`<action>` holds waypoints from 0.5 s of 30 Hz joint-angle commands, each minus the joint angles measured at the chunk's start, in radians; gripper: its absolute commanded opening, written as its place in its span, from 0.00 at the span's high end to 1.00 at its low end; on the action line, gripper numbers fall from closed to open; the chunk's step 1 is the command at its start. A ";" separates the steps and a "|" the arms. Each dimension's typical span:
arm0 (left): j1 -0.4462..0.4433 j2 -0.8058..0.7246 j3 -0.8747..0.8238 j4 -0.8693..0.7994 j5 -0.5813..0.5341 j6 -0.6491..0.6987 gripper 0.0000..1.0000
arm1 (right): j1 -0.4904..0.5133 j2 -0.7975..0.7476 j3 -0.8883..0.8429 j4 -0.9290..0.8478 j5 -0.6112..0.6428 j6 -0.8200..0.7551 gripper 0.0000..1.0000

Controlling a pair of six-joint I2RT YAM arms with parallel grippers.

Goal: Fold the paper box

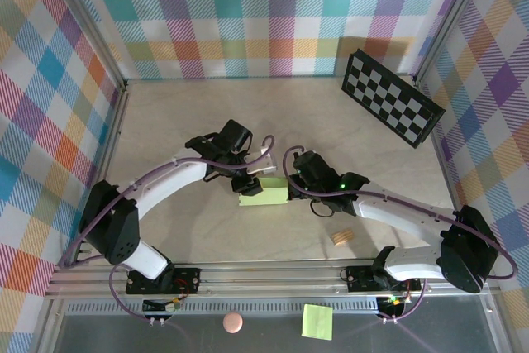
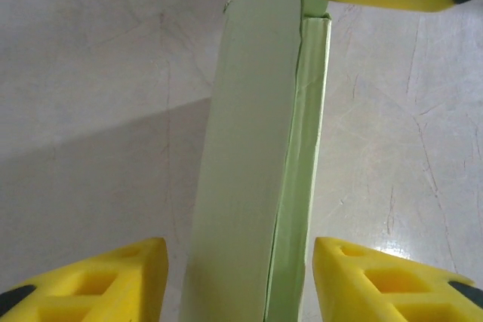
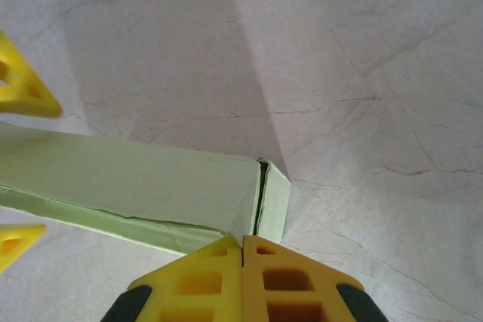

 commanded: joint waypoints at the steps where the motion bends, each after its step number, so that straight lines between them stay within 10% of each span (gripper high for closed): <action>1: 0.001 -0.097 -0.045 0.075 -0.041 -0.100 0.43 | 0.005 -0.016 -0.002 -0.036 0.021 0.006 1.00; 15: 0.008 -0.376 -0.211 0.129 -0.259 -0.618 0.35 | 0.012 -0.003 0.040 -0.074 0.031 -0.005 1.00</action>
